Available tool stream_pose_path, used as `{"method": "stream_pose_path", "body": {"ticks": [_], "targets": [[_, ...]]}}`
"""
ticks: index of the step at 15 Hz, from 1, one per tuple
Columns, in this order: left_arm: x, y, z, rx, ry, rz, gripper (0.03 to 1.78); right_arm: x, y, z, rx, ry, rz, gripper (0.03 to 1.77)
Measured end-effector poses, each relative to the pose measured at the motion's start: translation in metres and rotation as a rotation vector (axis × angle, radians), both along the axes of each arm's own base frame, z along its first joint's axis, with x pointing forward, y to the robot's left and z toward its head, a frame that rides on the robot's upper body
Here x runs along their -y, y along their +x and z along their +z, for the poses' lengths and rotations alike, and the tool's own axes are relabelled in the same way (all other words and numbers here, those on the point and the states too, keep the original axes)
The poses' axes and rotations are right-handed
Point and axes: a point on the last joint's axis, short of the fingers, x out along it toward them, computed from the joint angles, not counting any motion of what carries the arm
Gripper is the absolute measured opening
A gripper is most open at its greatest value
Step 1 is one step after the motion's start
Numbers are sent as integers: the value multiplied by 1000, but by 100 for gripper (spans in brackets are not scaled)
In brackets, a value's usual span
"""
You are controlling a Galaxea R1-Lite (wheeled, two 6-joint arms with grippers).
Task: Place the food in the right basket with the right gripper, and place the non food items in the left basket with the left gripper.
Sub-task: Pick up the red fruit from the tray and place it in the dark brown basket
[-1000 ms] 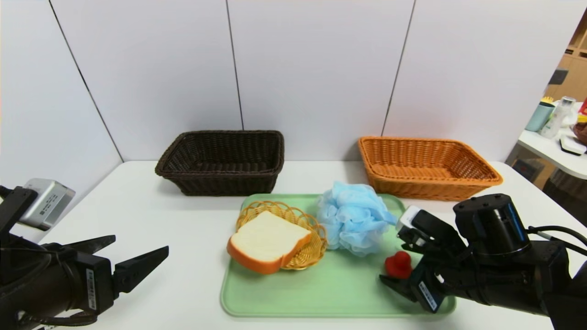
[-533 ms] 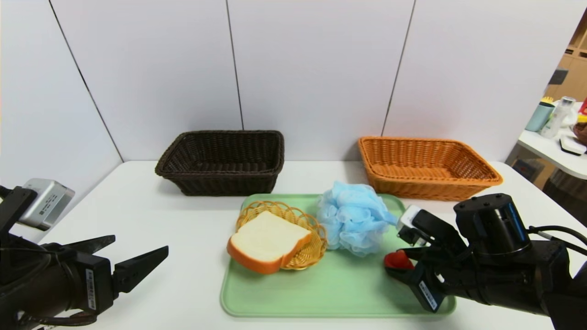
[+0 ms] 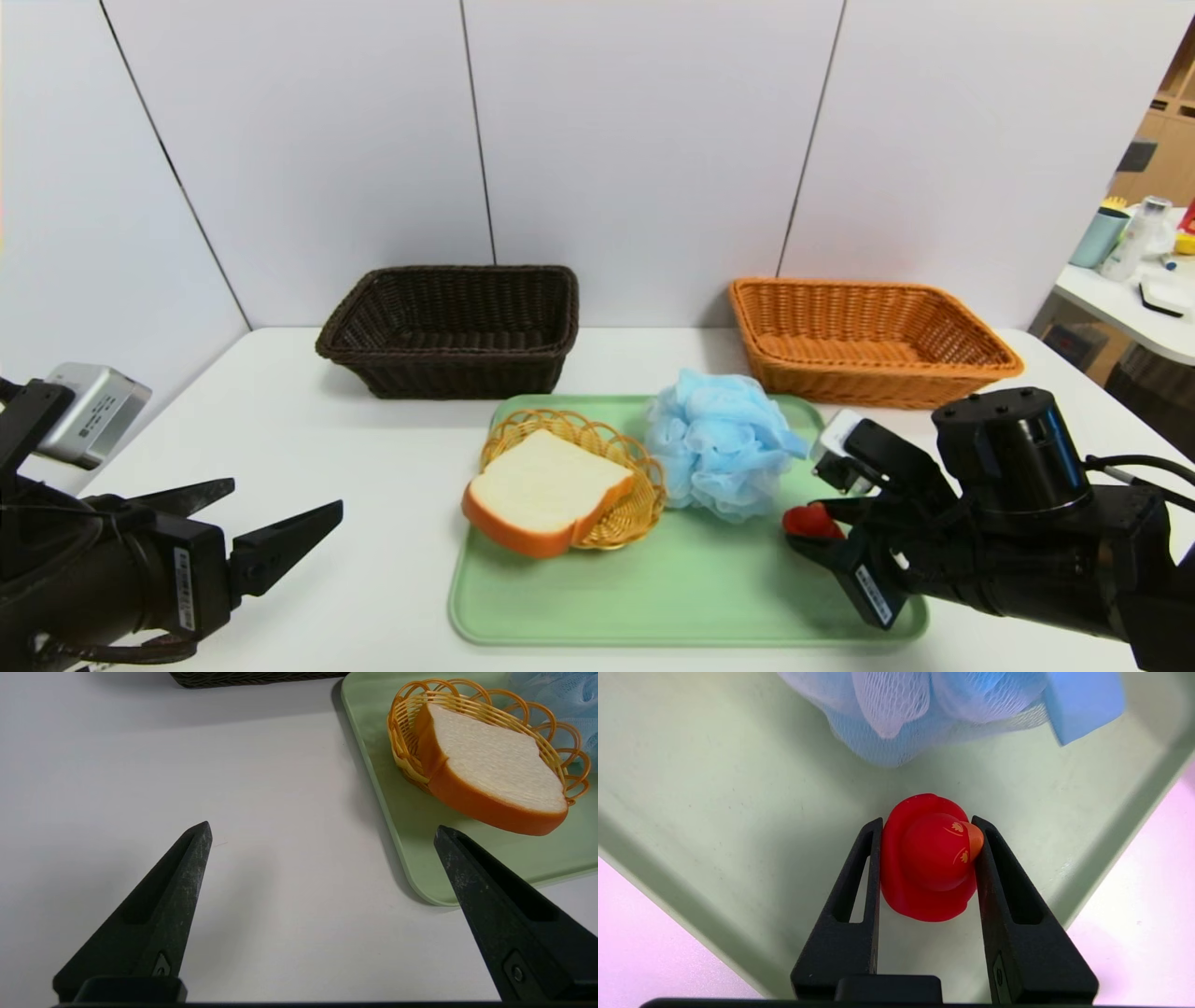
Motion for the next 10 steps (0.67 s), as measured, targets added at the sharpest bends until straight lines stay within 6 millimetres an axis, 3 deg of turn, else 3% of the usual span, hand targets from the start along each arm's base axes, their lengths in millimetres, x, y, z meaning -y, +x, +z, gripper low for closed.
{"method": "stream_pose_path", "body": {"ticks": [5, 10], "targets": [[0, 0, 0, 0, 1, -1, 169, 1, -1, 27, 113, 30, 11, 59], [0, 0, 1, 7, 8, -4, 169, 0, 1, 69, 261, 59, 7, 57]]}}
